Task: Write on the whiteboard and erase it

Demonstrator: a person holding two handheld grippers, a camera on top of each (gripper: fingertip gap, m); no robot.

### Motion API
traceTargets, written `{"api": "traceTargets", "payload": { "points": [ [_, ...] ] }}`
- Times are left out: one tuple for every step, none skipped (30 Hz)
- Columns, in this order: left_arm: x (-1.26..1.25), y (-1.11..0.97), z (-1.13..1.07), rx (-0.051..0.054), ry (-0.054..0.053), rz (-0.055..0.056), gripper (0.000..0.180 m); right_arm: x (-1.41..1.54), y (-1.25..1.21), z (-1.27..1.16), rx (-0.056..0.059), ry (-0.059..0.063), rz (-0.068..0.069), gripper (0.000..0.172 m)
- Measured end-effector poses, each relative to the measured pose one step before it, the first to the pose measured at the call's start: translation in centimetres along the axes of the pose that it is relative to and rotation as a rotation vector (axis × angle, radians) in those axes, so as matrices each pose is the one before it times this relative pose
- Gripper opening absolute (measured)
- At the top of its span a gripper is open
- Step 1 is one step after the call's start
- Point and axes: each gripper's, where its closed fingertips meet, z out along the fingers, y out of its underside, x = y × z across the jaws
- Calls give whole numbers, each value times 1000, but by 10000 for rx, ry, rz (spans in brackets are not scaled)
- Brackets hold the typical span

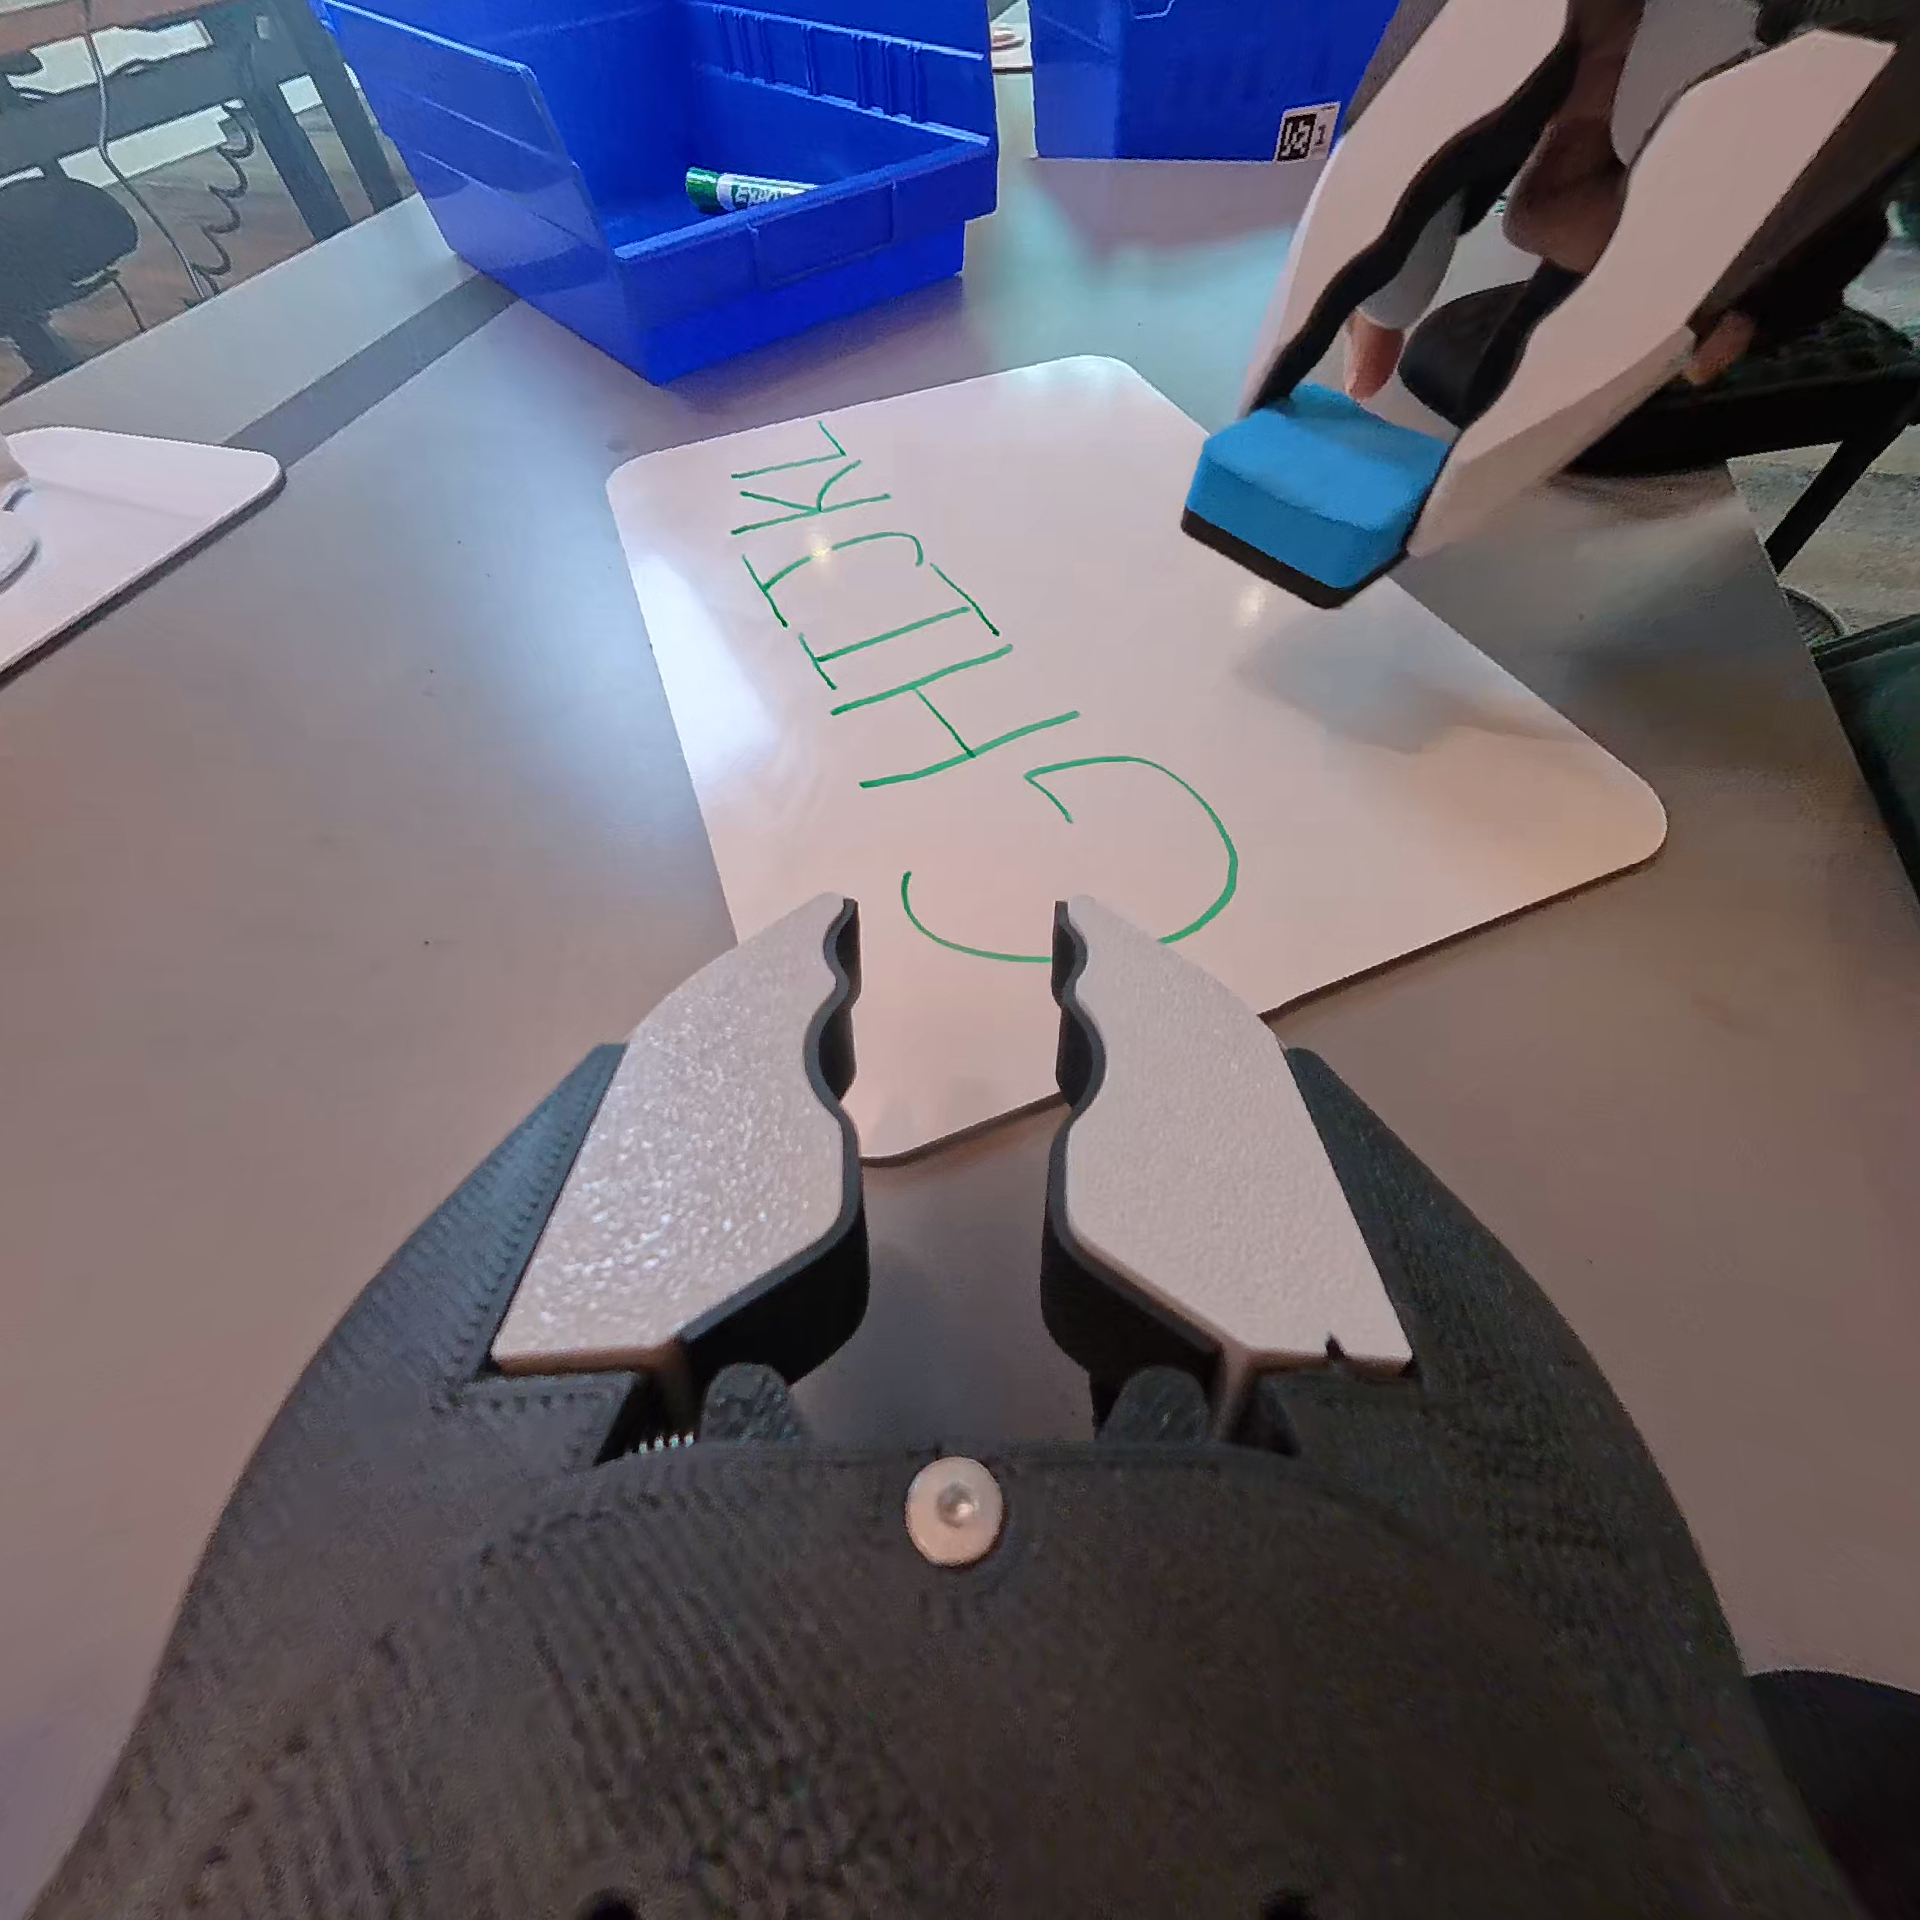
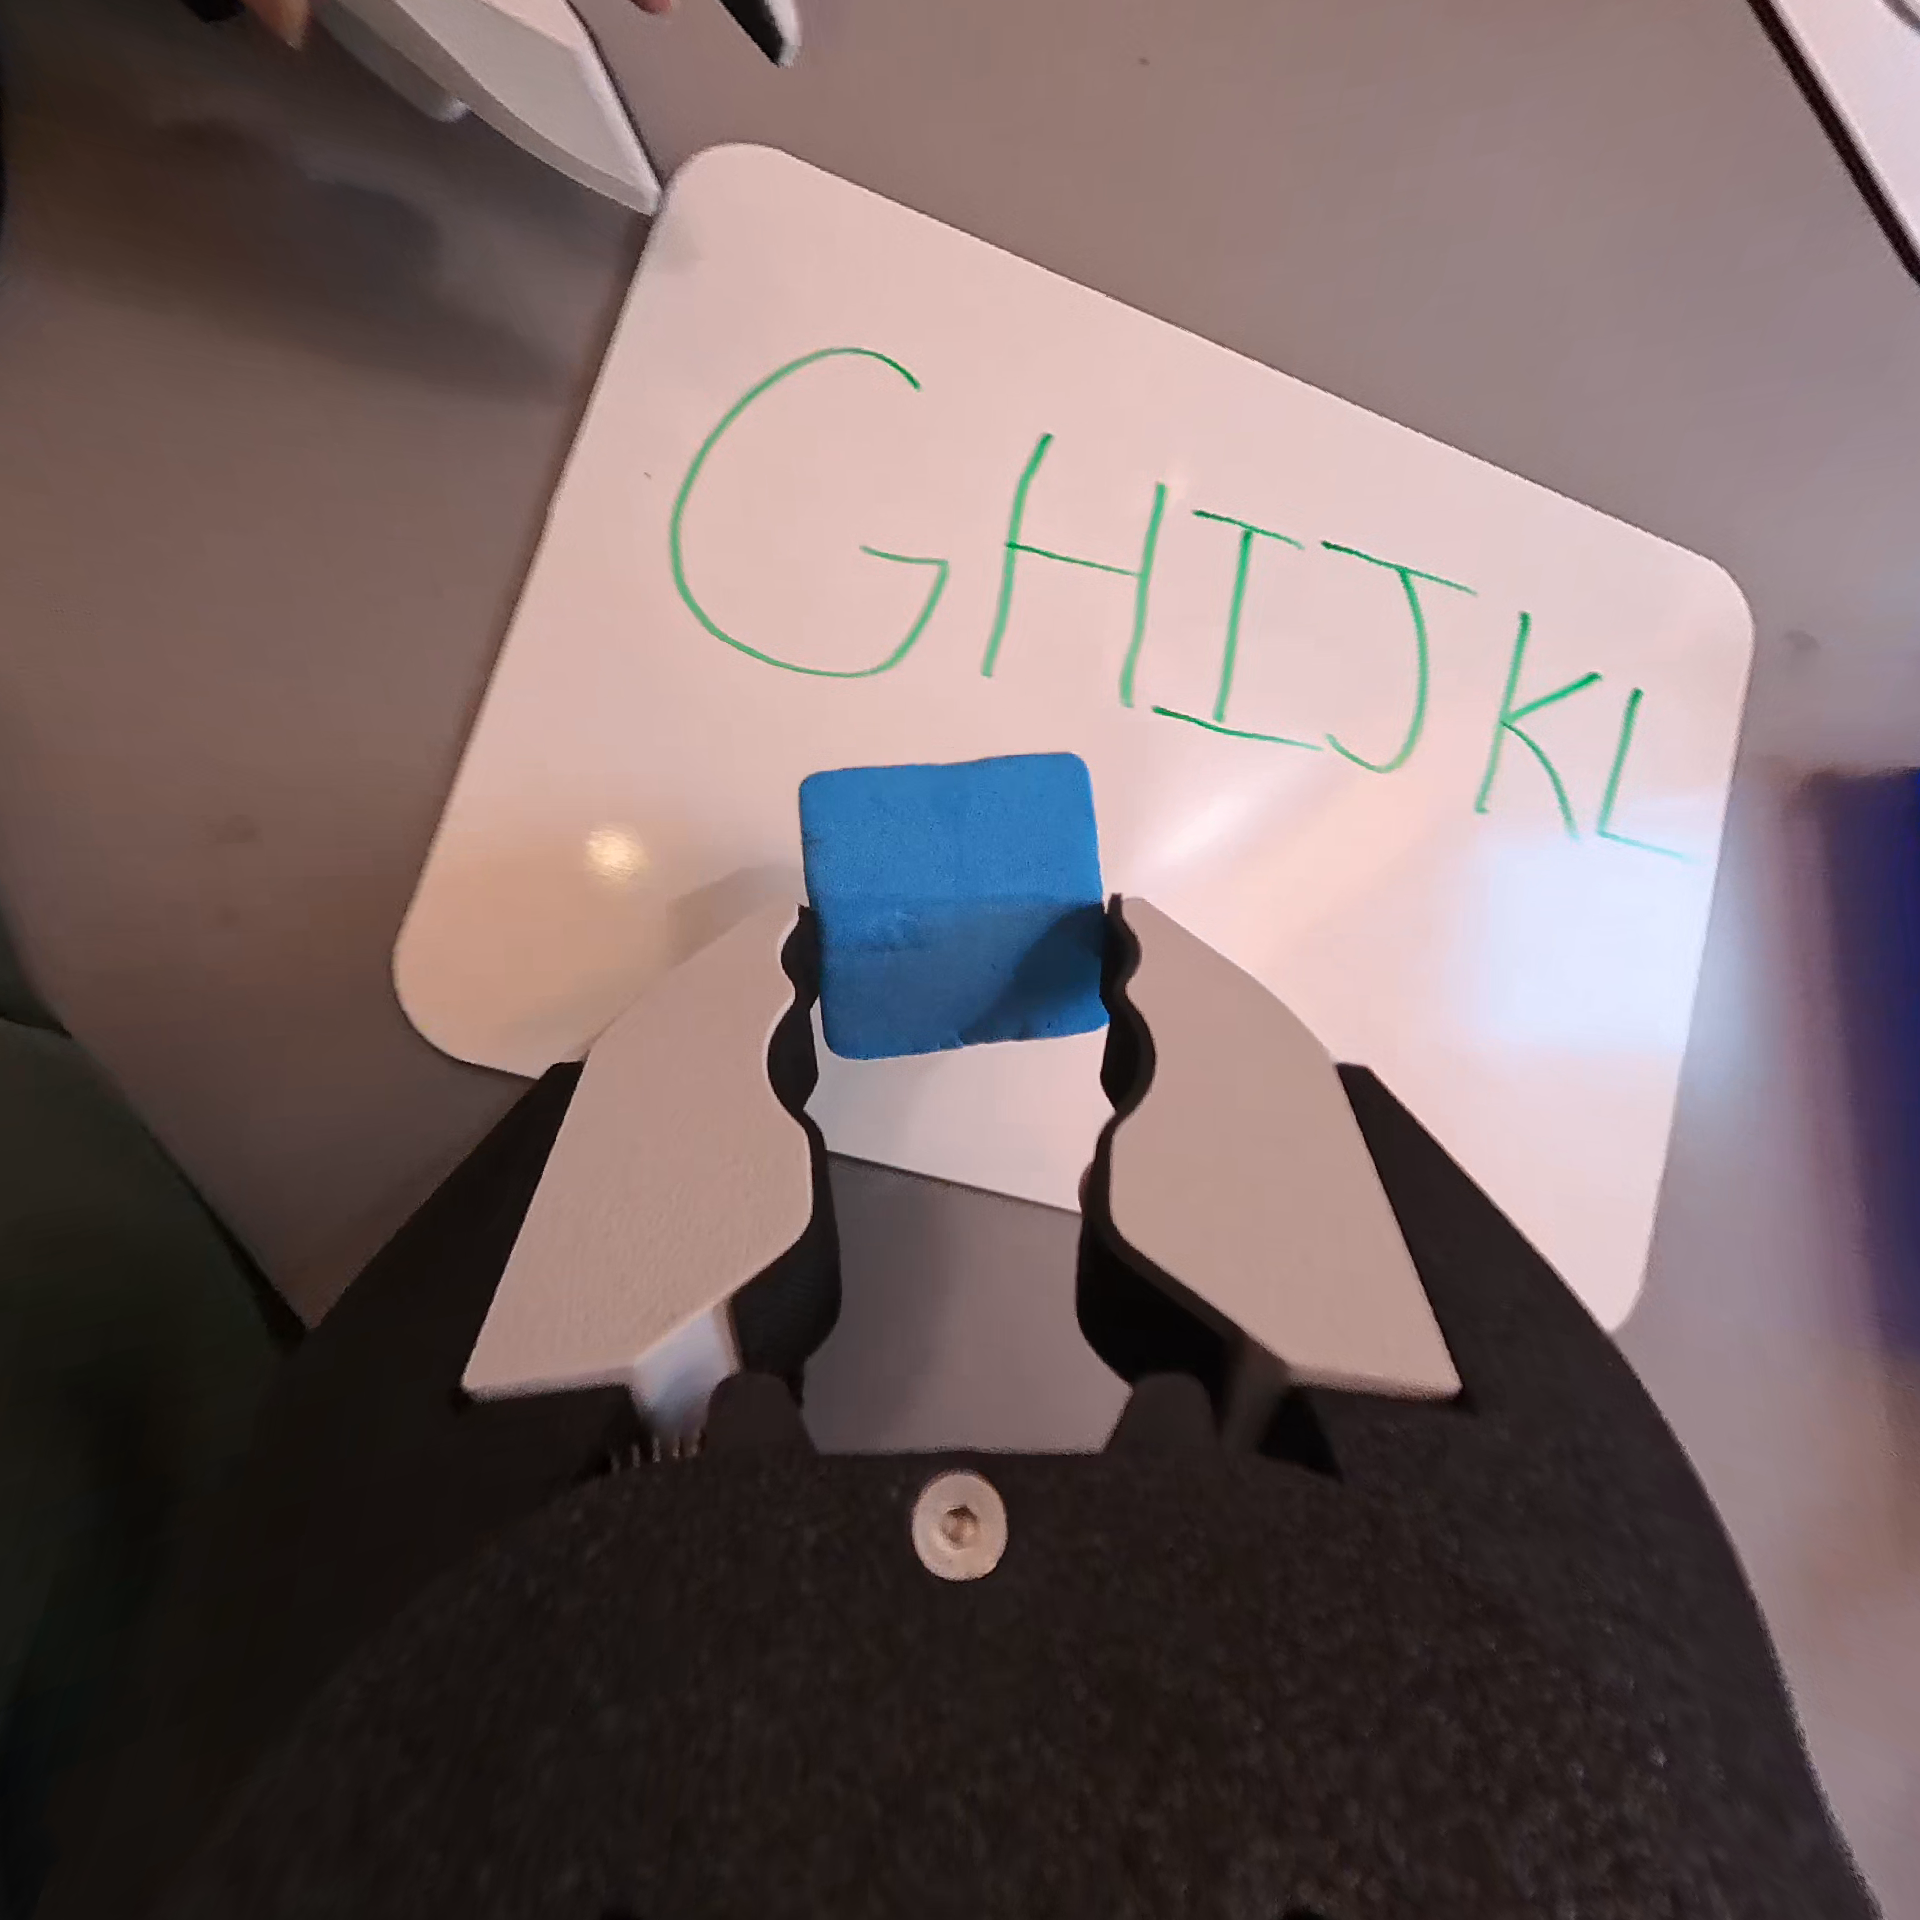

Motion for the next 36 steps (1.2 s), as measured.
{"api": "traceTargets", "payload": {
  "points": [
    [19,15,2,-6,1,15,35,534,179,-78,-103,109,-15,53],
    [7,16,16,-13,-2,14,35,505,174,-64,-94,69,-3,53],
    [1,21,18,-19,-2,10,35,494,145,-63,-70,43,4,52],
    [11,4,8,-8,1,4,35,430,85,-45,-27,-15,23,52],
    [-6,-1,-4,4,-1,-2,35,460,94,-56,-36,3,59,52],
    [-11,4,-3,-2,0,-4,35,448,87,-66,-40,16,13,53],
    [-10,8,5,-10,0,-8,35,467,69,-63,-33,19,23,52],
    [-22,-12,-4,4,-2,-13,35,460,61,-64,-27,10,49,52],
    [-8,0,-1,1,0,-9,35,453,33,-69,-5,-10,61,52],
    [0,7,6,-9,3,3,35,444,30,-45,2,-14,74,52],
    [6,19,14,-15,-3,12,35,487,14,-55,16,26,66,52],
    [-12,24,6,-16,-12,14,35,500,20,-52,9,42,47,52],
    [2,4,3,-5,-1,5,35,535,7,-41,10,62,42,52],
    [-7,3,8,-7,-3,2,35,540,-21,-18,32,52,62,52],
    [0,2,14,-9,-3,1,35,502,-9,18,18,19,80,52],
    [-3,25,5,-18,-4,16,35,515,3,57,5,39,75,52],
    [-14,28,14,-25,-14,30,35,535,9,101,-3,56,54,52],
    [-16,29,14,-27,-21,39,35,506,-5,125,1,61,33,52],
    [-4,21,8,-16,-9,27,35,505,8,157,-10,68,43,52],
    [16,-1,11,-4,4,3,35,483,8,195,-16,61,37,53],
    [-21,4,-2,-2,-8,-6,35,458,-5,226,1,39,26,53],
    [-28,-19,-9,14,-10,-17,35,462,23,251,-23,51,48,52],
    [-19,-31,-21,22,4,-22,35,450,36,274,-24,44,12,53],
    [-15,-18,-5,12,4,-21,35,428,-17,296,20,30,-21,53],
    [-12,3,3,-3,2,-10,35,489,62,311,-40,59,53,53],
    [-2,-2,11,-3,-1,-1,35,404,42,334,-23,-3,52,53],
    [11,2,4,-5,0,13,35,258,-110,325,73,-75,23,53],
    [7,6,7,-11,-5,20,35,295,-84,310,47,-32,46,53],
    [17,13,18,-13,-11,23,35,311,-41,340,16,-9,7,53],
    [29,10,20,-13,-9,49,35,293,-82,345,53,-18,0,53],
    [77,27,20,-26,-7,84,34,244,-79,356,60,-51,23,53],
    [140,-11,51,-17,12,84,33,215,-34,387,44,-66,23,53],
    [351,-167,59,16,85,54,33,234,-22,387,47,-53,13,53],
    [559,-375,41,49,121,122,32,200,1,374,47,-55,12,53],
    [686,-495,36,29,80,280,31,182,9,351,46,-51,27,53],
    [848,-603,73,10,106,362,31,129,18,324,47,-62,39,53]
  ]
}}
